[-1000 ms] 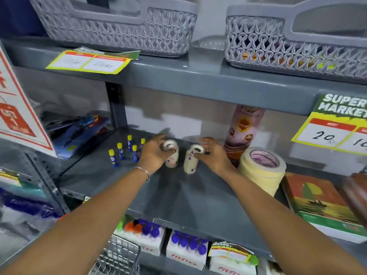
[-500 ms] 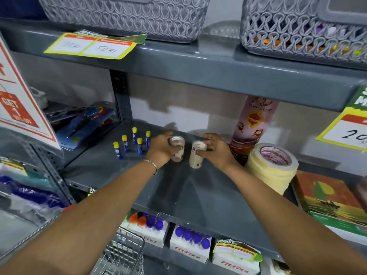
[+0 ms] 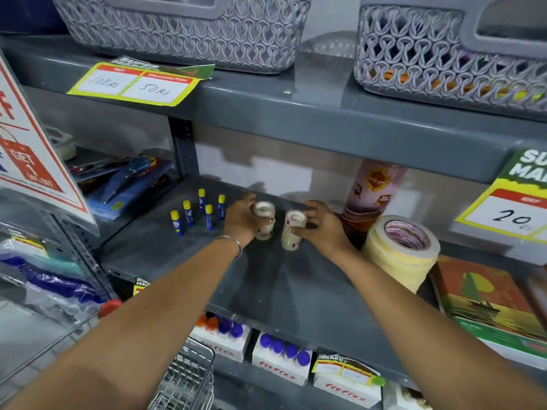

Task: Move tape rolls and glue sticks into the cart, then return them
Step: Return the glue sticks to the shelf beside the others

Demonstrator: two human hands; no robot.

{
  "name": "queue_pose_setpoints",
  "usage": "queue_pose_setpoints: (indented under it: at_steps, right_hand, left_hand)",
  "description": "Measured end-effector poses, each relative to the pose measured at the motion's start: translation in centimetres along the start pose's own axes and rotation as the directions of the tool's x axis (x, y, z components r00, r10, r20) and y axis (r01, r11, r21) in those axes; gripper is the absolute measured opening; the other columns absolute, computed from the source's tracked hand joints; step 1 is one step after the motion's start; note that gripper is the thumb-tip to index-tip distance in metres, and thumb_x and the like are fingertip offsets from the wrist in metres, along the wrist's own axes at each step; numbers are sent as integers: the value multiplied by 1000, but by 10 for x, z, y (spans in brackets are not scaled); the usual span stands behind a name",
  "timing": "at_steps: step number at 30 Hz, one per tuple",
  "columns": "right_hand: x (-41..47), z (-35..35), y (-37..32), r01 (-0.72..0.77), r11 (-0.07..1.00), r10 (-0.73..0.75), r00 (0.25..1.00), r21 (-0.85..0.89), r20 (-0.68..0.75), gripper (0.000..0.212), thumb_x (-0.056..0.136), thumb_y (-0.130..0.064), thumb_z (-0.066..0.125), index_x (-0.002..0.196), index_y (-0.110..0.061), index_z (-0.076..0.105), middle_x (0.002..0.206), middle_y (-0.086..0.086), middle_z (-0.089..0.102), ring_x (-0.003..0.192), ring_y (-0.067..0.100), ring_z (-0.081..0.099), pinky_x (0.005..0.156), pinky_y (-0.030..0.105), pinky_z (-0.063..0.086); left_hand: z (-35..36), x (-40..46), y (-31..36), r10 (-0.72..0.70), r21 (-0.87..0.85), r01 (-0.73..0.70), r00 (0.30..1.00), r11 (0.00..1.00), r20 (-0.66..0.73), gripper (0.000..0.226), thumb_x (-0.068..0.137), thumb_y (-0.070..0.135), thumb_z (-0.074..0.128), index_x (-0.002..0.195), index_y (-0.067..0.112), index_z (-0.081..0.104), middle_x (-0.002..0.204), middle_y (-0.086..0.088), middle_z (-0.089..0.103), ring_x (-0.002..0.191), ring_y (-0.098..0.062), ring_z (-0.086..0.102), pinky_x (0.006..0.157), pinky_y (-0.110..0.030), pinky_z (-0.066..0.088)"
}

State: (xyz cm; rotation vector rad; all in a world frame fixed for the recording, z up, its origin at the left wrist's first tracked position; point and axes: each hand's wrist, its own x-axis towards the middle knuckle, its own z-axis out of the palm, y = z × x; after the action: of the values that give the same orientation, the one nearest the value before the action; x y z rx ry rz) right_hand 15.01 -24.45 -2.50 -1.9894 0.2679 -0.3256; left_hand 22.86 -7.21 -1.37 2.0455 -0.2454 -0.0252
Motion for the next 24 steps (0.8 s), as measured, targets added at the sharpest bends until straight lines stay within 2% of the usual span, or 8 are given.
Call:
queue_pose_setpoints:
  at_steps: [2,4,8,11,14,18,21,24]
  right_hand:
    - [-9,-1,-6,8,1000,-9,999,-14,-42,75,67,-8,84,131,-15,46,116,0,59,110,16,58,96,30,47]
    - [-22,2,-15,56,997,-61,993,-48,-98,69,68,-10,83,128,-17,50,120,-2,58,113,16,56,100,31,45]
    - [-56,27,-43,312,911,-352,929,-270,-113,50,70,-16,81,115,-16,61,116,3,64,109,20,57,99,30,44]
    - [-86,78,-69,497,834,-496,866,-239,70,40,75,-17,78,112,-16,63,112,1,66,106,14,56,97,24,42]
    - [-116,140,-82,548,824,-494,818,-140,296,36,78,-18,76,111,-21,62,111,-2,65,107,13,56,96,24,41]
    - [-154,228,-84,549,836,-452,688,0,567,34,76,-23,73,109,-24,64,110,-2,68,104,12,60,92,23,44]
    - [-190,300,-74,518,855,-355,523,42,775,37,77,-19,74,113,-16,64,112,-2,65,105,9,57,96,25,45]
    - [-226,354,-58,443,897,-197,401,-1,894,36,76,-9,74,111,-11,64,103,-5,62,96,8,58,88,20,48]
  left_hand:
    - [-3,-6,0,-24,-104,26,1000,994,18,80,66,7,83,136,9,44,133,-10,58,123,-26,55,93,-25,43]
    - [-14,-19,-4,-8,-110,8,1000,994,0,88,64,10,85,139,12,40,139,-9,52,127,-25,50,99,-27,42]
    - [-45,-65,-31,-40,-97,32,995,995,-88,81,59,21,89,131,17,52,130,-1,61,121,-17,57,105,-31,44]
    - [-85,-113,-66,-132,-98,116,974,988,-183,73,58,15,89,124,13,58,122,-4,67,112,-16,62,101,-30,47]
    - [-127,-164,-110,-229,-149,200,950,968,-214,65,62,9,87,121,10,60,115,-9,68,102,-13,62,96,-29,51]
    - [-181,-236,-172,-394,-172,357,868,918,-301,51,66,14,85,109,25,62,98,3,69,89,-13,67,85,-33,55]
    - [-226,-300,-227,-526,-124,527,742,841,-415,54,63,27,87,112,25,63,95,4,66,91,-16,64,84,-32,53]
    - [-250,-361,-286,-647,-188,653,586,733,-488,49,63,19,87,107,18,64,100,-1,70,90,-22,66,80,-32,53]
